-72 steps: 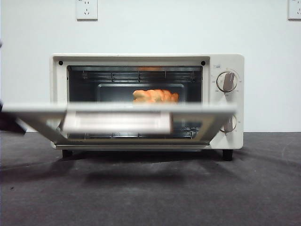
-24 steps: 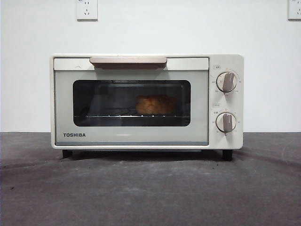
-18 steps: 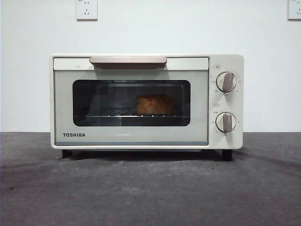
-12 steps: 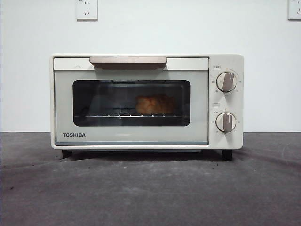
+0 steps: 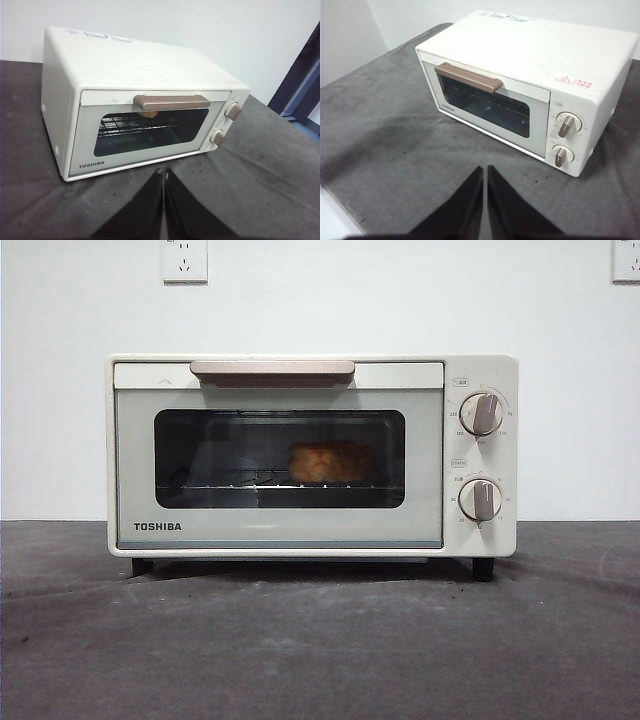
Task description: The left arm flap open the oven, the right arm pick bread and place it into oven, the left arm flap close the oven
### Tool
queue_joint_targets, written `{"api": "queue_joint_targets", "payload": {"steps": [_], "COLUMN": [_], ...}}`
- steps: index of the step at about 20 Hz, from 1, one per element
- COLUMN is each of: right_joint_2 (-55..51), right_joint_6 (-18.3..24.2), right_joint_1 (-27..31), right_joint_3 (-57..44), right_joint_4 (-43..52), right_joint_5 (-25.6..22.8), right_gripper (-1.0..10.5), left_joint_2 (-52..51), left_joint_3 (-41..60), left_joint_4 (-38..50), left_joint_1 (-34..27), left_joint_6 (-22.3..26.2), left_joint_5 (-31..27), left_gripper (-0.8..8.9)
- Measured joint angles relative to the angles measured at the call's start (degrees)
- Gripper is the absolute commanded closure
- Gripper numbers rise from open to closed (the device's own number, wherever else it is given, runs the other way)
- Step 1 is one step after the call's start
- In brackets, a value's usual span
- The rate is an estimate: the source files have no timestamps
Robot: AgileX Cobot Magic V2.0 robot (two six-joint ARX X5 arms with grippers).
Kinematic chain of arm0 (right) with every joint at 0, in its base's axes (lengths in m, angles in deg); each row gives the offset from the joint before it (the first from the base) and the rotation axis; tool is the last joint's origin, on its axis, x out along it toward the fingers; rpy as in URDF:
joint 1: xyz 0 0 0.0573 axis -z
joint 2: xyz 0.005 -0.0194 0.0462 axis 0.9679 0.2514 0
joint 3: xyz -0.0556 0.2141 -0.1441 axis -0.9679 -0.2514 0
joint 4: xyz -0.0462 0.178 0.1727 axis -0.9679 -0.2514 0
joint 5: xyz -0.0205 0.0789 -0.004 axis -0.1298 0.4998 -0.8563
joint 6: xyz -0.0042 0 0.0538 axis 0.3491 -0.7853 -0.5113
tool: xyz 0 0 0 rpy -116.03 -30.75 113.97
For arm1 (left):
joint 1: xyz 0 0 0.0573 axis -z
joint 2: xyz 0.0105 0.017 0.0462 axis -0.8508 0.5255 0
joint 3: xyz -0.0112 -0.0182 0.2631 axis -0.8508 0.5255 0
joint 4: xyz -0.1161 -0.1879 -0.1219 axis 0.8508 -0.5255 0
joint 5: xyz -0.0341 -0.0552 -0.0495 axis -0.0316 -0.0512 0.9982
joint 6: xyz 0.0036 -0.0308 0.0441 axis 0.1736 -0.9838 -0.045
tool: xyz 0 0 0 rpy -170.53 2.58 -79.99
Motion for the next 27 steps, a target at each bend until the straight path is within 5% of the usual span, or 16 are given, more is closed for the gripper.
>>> {"api": "queue_joint_targets", "payload": {"steps": [11,20,27], "right_joint_2": [0.0,0.0,0.0], "right_joint_6": [0.0,0.0,0.0], "right_joint_1": [0.0,0.0,0.0], "right_joint_3": [0.0,0.0,0.0], "right_joint_4": [-0.02,0.0,0.0], "right_joint_5": [-0.15,-0.13,-0.15], "right_gripper": [9.4,9.4,9.4], "left_joint_2": [-0.57,-7.8,-9.9], "left_joint_3": [0.85,21.49,31.36], "left_joint_4": [2.01,23.74,24.59], "left_joint_1": [-0.02,-0.5,-1.07], "left_joint_6": [0.02,3.21,7.28], "left_joint_5": [0.02,-0.37,-15.47], "left_gripper": [8.04,8.04,8.04]}}
